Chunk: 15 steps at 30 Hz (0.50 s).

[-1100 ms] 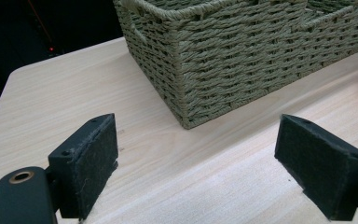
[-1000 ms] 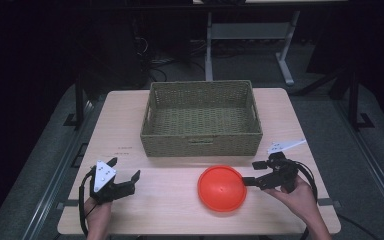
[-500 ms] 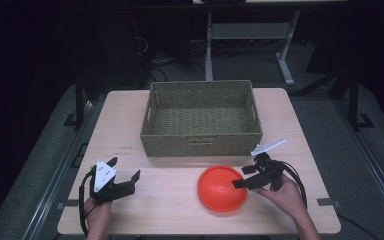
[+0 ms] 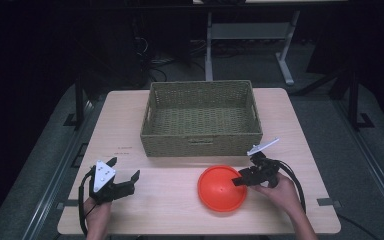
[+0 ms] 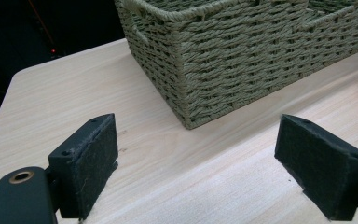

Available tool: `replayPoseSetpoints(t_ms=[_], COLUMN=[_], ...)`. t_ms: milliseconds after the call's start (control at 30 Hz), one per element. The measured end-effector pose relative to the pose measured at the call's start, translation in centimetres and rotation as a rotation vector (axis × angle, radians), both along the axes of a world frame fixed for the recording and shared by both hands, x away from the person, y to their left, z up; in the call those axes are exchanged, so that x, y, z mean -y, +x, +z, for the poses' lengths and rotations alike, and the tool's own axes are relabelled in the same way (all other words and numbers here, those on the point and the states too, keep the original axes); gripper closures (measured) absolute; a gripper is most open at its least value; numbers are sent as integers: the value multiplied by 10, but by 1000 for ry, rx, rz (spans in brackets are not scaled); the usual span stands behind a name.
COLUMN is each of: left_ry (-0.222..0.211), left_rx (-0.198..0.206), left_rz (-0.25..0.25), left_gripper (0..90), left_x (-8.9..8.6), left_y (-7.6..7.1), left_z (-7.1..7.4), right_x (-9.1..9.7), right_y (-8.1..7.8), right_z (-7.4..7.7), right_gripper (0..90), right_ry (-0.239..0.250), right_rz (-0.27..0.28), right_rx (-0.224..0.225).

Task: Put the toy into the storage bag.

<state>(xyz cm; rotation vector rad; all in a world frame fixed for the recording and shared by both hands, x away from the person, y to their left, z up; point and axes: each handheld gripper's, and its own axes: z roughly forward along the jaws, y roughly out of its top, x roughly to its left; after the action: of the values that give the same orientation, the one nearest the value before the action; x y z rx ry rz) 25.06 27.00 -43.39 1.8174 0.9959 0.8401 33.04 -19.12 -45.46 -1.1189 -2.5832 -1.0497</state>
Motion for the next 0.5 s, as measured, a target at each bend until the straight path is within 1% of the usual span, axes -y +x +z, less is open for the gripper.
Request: replayPoseSetpoints(t_ms=[67,133,167,267,400,500], left_ry=[6,4,5,3,5,6], left_rx=[-1,-1,3,-3,0,5], left_rz=[-1,-3,-3,-5,-4,-8], left_gripper=[127,127,127,127,127,127], left_x=[0,1,1,1,1,2], left_y=[0,0,0,0,0,-1], left_z=[0,0,0,0,0,0], right_x=[-1,-1,-1,0,1,0], right_y=[0,1,0,1,2,2], right_z=[-1,-2,-2,-4,-5,-6], right_gripper=[462,469,477,504,541,573], right_ry=[-7,-12,-15,-9,-4,-28], right_rz=[7,8,6,13,6,13], right_rx=[0,3,-6,5,-3,16])
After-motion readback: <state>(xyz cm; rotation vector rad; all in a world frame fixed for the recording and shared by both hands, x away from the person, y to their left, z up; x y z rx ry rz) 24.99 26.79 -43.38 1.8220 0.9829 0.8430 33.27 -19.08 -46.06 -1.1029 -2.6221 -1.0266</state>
